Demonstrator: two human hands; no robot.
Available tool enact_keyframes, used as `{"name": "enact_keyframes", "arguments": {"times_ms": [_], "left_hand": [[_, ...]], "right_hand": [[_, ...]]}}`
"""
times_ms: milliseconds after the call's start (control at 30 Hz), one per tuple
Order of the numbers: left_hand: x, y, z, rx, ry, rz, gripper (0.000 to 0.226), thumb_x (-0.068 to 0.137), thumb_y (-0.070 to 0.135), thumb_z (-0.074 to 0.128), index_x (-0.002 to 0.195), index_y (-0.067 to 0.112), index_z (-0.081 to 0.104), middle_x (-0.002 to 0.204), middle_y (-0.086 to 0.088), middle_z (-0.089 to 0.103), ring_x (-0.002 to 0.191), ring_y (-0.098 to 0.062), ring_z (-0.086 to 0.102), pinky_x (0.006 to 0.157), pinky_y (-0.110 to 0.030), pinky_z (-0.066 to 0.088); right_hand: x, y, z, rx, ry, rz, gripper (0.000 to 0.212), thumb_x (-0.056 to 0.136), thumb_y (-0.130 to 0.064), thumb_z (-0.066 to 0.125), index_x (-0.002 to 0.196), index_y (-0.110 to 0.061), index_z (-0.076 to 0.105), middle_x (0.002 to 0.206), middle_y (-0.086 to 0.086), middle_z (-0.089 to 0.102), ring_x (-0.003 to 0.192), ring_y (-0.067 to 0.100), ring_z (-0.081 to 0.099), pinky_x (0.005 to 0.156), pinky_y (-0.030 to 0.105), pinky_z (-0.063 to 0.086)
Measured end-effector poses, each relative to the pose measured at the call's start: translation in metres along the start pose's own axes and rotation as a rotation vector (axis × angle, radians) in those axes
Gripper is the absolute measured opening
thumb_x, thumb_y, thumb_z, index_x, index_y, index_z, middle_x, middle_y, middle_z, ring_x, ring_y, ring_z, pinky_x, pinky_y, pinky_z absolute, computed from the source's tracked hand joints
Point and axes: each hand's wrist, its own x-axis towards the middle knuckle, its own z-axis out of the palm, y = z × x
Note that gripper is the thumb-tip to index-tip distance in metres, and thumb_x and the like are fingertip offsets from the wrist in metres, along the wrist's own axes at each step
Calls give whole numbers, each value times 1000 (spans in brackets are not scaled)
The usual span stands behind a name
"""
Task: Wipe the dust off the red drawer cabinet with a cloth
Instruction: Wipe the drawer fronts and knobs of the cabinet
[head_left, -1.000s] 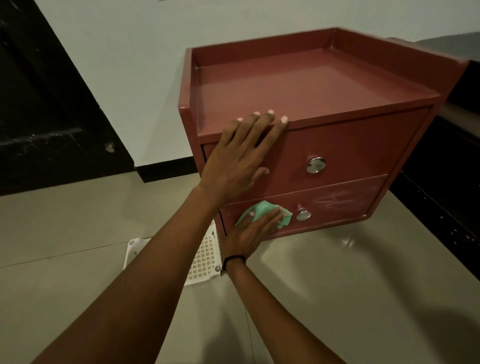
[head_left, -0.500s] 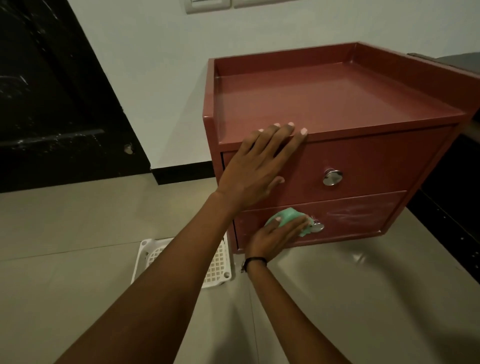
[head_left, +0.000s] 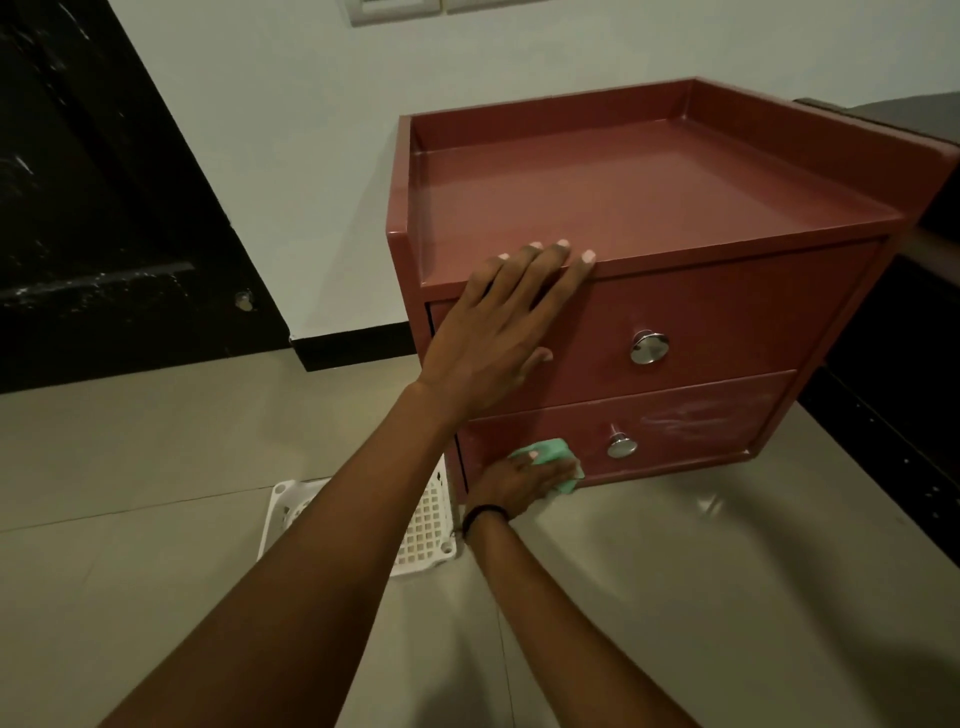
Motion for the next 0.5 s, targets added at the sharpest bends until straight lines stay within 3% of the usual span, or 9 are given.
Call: {"name": "enact_keyframes", "arguments": {"times_ms": [100, 300, 367, 500], "left_hand": [[1, 3, -2, -2, -35, 4, 109, 79, 46, 77, 162, 17, 14, 162, -10, 30, 149, -30, 29, 118, -41, 20], [-1, 2, -1, 11, -37, -3, 108, 79, 46, 76, 162, 17, 14, 162, -10, 30, 149, -29, 30, 118, -41, 20], [0, 1, -1, 23, -24, 4, 107, 79, 46, 76, 162, 16, 14, 162, -10, 30, 149, -30, 30, 118, -41, 20], [0, 1, 0, 46, -31, 7, 107, 80, 45, 76, 162, 16, 13, 163, -10, 29, 149, -30, 29, 118, -42, 19]], "right_hand": [[13, 0, -12, 3, 12, 6, 61, 109, -25, 28, 159, -6, -1, 168, 10, -3, 156, 22, -1, 124, 31, 5], [-67, 35, 3, -59, -312, -27, 61, 108, -24, 31, 158, -10, -2, 167, 7, -6, 156, 22, 2, 125, 29, 6], [-57, 27, 3, -21, -284, -7, 61, 108, -22, 31, 157, -8, -2, 168, 9, -4, 156, 23, 2, 125, 31, 7], [-2, -9, 1, 148, -51, 193, 59, 106, -10, 34, 157, 0, 8, 167, 17, 8, 155, 29, 10, 125, 36, 8]]}}
